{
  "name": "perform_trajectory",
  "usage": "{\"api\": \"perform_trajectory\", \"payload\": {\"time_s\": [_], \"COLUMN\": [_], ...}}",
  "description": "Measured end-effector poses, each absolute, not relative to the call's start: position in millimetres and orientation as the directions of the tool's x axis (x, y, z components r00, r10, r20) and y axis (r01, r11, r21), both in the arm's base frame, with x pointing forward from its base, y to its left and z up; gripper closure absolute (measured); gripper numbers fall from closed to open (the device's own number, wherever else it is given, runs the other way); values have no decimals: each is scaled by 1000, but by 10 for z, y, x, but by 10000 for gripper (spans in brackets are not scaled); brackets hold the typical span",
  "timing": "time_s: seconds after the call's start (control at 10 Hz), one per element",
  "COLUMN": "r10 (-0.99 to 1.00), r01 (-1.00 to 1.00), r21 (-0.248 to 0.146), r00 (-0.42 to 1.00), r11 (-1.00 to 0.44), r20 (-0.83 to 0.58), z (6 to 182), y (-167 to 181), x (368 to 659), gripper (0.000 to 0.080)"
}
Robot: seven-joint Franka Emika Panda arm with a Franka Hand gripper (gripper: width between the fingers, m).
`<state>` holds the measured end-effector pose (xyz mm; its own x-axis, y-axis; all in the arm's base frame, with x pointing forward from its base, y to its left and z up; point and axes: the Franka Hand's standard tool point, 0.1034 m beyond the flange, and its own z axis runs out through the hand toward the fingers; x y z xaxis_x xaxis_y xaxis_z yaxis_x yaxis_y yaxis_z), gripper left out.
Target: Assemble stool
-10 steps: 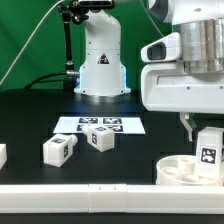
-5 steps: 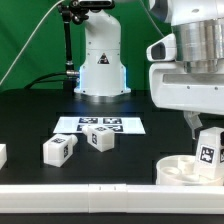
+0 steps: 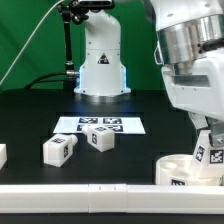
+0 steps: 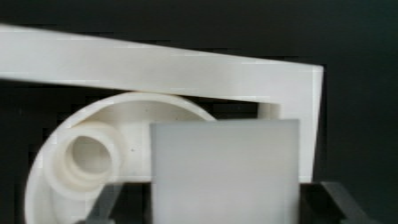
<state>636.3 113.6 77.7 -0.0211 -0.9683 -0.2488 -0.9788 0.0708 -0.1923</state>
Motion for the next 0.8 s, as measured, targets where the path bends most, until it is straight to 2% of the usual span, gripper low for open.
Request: {"api": "perform_trajectory", "payload": {"time_s": [0.4,0.6,0.8], "r10": [-901,-818,-762], "r01": [-932,-861,-808], "r21": [-135,-83,-53], "r00": [-278,-443,-529], "r11": [338,503,587], "r20": [-334,-366,-375], "z": [780,787,777], "y": [1184,1299,1364], "x": [6365,6354,6331], "gripper": [459,459,459]}}
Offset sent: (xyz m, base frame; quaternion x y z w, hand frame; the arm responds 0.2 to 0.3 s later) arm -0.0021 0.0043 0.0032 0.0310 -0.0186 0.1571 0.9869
